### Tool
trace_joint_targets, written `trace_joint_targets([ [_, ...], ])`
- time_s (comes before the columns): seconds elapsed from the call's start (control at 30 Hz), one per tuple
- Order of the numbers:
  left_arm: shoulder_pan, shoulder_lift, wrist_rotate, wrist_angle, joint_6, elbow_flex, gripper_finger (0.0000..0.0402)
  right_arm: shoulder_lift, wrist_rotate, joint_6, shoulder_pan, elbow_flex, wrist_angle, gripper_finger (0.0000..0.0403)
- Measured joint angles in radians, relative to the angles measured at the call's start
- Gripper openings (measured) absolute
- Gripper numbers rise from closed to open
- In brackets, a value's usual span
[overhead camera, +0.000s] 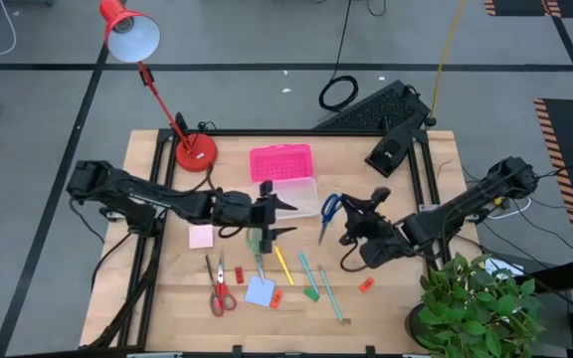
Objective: Pack school essentials
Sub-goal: Put the blue scissors into the pink supply box
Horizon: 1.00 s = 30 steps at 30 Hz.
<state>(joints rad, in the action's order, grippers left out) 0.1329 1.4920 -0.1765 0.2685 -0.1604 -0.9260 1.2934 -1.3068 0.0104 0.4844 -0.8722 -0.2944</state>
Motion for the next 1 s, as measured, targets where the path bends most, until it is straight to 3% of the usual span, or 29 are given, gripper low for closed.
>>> trace_joint_targets([
  [0.3,0.003,0.121,-0.001,0.164,-0.016,0.000,0.0258,0.000,-0.263,-0.162,0.096,0.000,0.139,0.0034],
  [0.47,0.003,0.179,-0.009,0.194,-0.016,-0.042,0.0253,0.000,-0.264,-0.257,0.108,0.000,0.233,0.0034],
  [0.73,0.020,0.284,-0.011,0.155,0.045,-0.164,0.0253,0.000,-0.264,-0.266,0.107,0.000,0.238,0.0034],
  [1.0,0.017,0.387,-0.122,0.146,0.129,-0.262,0.0253,0.000,-0.264,-0.269,0.107,0.000,0.243,0.0034],
])
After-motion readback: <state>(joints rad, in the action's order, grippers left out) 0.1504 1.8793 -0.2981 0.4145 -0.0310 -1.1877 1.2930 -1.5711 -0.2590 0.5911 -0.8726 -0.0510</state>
